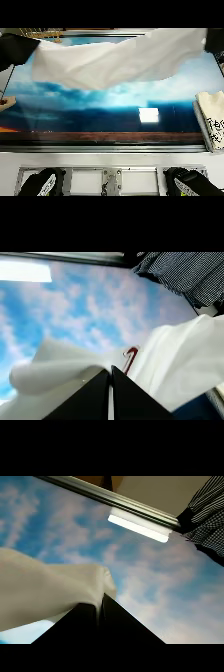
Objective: Fold the clothes and pants, and hang the long-sleeved shirts on hangers.
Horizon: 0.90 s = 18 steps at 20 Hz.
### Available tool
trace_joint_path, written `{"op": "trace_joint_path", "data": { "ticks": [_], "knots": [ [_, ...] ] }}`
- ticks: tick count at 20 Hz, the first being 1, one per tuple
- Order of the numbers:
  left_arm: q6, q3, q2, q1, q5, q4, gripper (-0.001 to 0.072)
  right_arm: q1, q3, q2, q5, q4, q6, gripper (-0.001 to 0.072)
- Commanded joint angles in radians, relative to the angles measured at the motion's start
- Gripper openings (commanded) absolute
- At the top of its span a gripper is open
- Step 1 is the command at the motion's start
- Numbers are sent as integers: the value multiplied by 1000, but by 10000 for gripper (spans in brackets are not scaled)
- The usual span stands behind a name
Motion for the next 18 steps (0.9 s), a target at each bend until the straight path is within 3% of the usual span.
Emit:
{"op": "trace_joint_path", "data": {
  "ticks": [1,5,7,10,12,14,17,18],
  "knots": [
    [-22,23,126,5,-56,30,4,0,15,70,82,-7,24,15],
    [-126,22,219,5,-78,127,5,0,15,100,260,-24,110,15],
    [-159,19,221,5,-183,132,4,0,3,89,324,-24,158,15],
    [-179,-120,184,5,-327,133,4,0,-110,58,325,-22,164,14],
    [-178,-311,150,5,-345,134,4,0,-267,50,288,-22,164,15],
    [-153,-513,94,5,-257,132,5,0,-444,49,204,-22,165,14],
    [-104,-690,-58,7,21,131,5,0,-651,34,6,-22,213,15],
    [-104,-689,-124,17,94,129,74,0,-686,19,-39,-23,226,15]
  ]
}}
